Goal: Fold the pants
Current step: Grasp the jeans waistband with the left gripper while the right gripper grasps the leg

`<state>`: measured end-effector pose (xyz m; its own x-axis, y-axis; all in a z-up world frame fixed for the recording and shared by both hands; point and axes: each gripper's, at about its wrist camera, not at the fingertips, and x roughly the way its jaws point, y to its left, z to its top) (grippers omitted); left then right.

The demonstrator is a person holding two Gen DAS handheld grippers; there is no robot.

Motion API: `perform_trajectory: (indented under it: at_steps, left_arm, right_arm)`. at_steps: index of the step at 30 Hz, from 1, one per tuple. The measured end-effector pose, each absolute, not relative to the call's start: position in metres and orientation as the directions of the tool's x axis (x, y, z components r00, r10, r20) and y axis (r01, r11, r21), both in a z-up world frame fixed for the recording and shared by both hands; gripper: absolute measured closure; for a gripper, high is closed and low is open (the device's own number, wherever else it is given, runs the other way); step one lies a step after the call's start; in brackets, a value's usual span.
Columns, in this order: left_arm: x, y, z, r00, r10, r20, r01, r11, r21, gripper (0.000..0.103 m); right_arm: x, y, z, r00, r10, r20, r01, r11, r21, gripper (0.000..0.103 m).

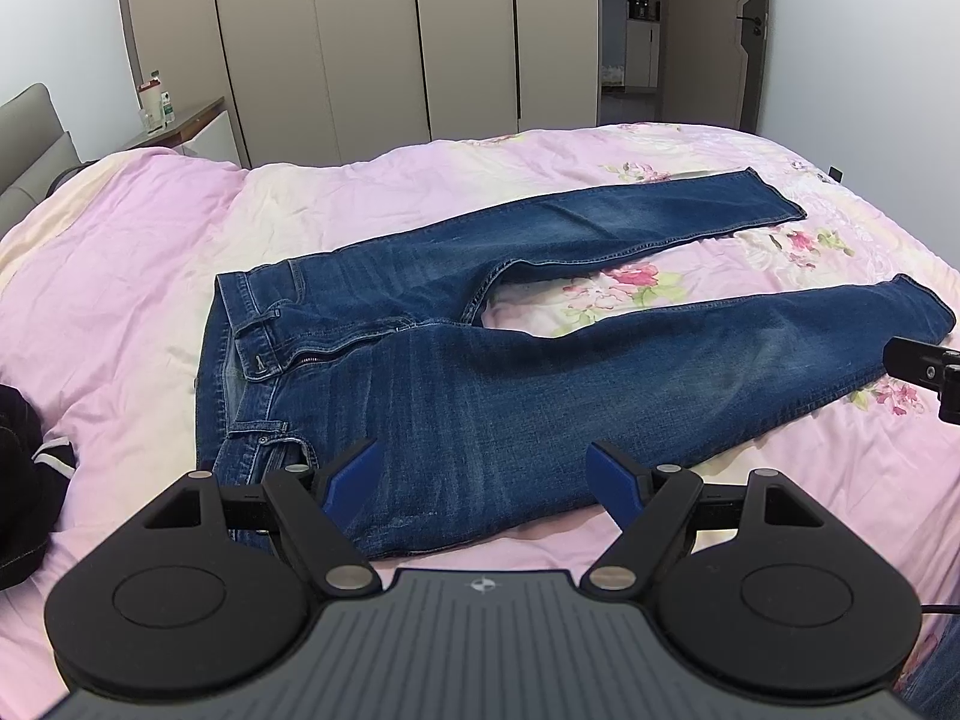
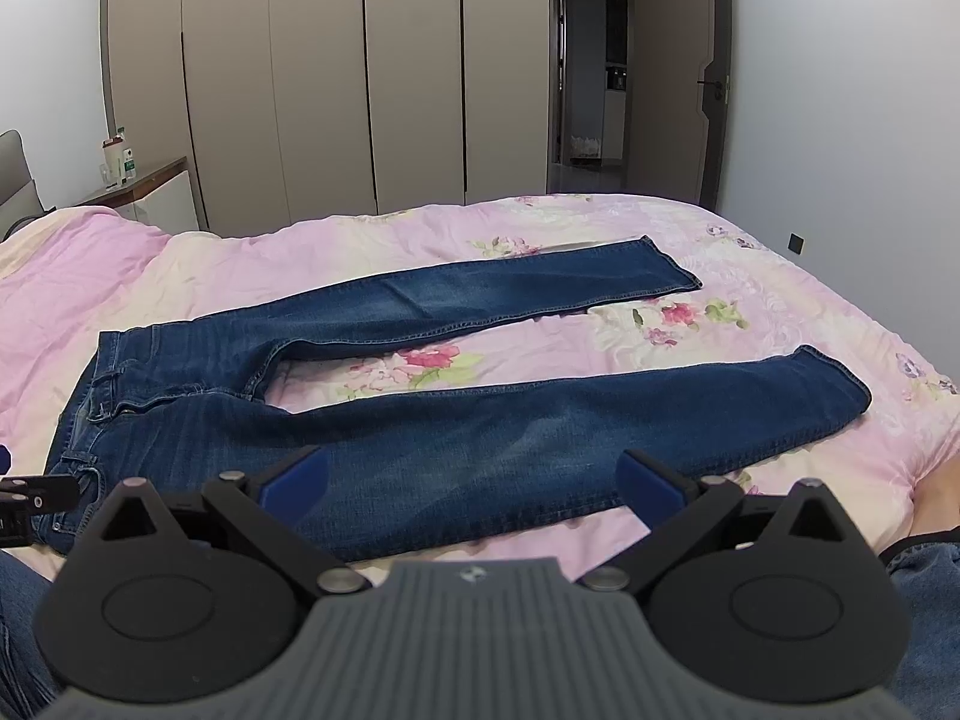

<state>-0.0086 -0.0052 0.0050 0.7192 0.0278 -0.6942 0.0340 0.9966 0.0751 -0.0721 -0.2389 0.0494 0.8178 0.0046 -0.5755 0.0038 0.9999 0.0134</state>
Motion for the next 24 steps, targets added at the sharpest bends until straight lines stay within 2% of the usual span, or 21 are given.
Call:
perform_trajectory:
  at_steps: [6,11,13,16,20,24]
  left_arm:
    - [0.004,0.018,-0.004,0.695,-0.018,-0.718,0.041,0.999,0.015,0.012]
    - [0.022,0.039,-0.018,0.671,-0.020,-0.741,0.020,1.000,-0.009,0.022]
    - [0.030,0.042,-0.028,0.639,-0.054,-0.767,0.076,0.997,-0.007,0.023]
    - [0.037,0.033,-0.045,0.581,-0.044,-0.813,0.196,0.977,0.087,0.023]
    - [0.048,0.023,-0.078,0.522,0.070,-0.850,0.262,0.935,0.238,0.023]
    - [0.058,0.014,-0.111,0.471,0.184,-0.863,0.327,0.872,0.365,0.023]
  right_arm:
    - [-0.068,-0.243,0.045,0.822,0.002,-0.570,0.000,1.000,0.003,0.005]
    - [-0.050,-0.255,0.029,0.821,0.033,-0.569,-0.019,0.999,0.030,0.005]
    - [-0.037,-0.256,0.019,0.809,0.020,-0.588,-0.033,0.999,-0.012,0.005]
    - [-0.018,-0.257,-0.001,0.795,-0.004,-0.607,-0.064,0.994,-0.091,0.006]
    - [0.008,-0.261,-0.029,0.761,-0.008,-0.649,-0.128,0.978,-0.163,0.019]
    - [0.037,-0.269,-0.056,0.722,0.001,-0.692,-0.194,0.960,-0.201,0.028]
